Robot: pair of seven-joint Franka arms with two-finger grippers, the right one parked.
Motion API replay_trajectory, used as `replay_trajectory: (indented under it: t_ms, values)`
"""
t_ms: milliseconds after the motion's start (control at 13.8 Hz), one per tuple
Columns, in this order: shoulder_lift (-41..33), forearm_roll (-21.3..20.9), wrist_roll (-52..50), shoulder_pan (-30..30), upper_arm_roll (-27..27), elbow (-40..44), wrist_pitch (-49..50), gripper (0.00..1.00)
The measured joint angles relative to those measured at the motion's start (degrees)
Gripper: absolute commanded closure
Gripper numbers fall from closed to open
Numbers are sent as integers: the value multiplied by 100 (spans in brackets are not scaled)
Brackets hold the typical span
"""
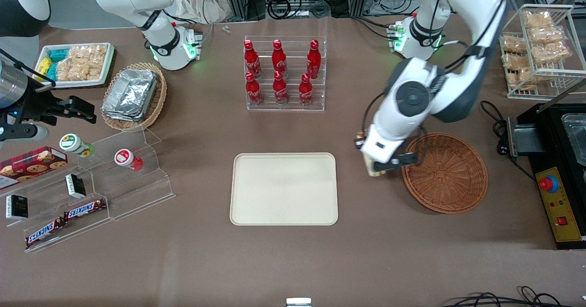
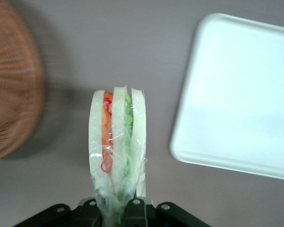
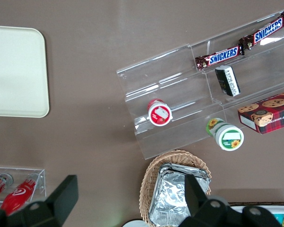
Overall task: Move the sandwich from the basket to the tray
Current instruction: 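Lift the sandwich and carry it with the left gripper to the tray, then lower the sandwich onto the cream tray and open the left gripper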
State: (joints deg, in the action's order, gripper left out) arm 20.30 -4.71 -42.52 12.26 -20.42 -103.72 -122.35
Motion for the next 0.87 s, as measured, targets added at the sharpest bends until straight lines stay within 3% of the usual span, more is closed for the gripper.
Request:
replay_trajectory:
  t_ms: [290, 725, 797, 870]
  values:
    - [702, -128, 5, 442, -2, 187, -1013, 100]
    - [1663, -927, -24, 586, 13, 427, -2015, 99]
    - [1700, -949, -24, 586, 20, 474, -2015, 80]
    - [1709, -954, -24, 586, 23, 514, -2015, 20]
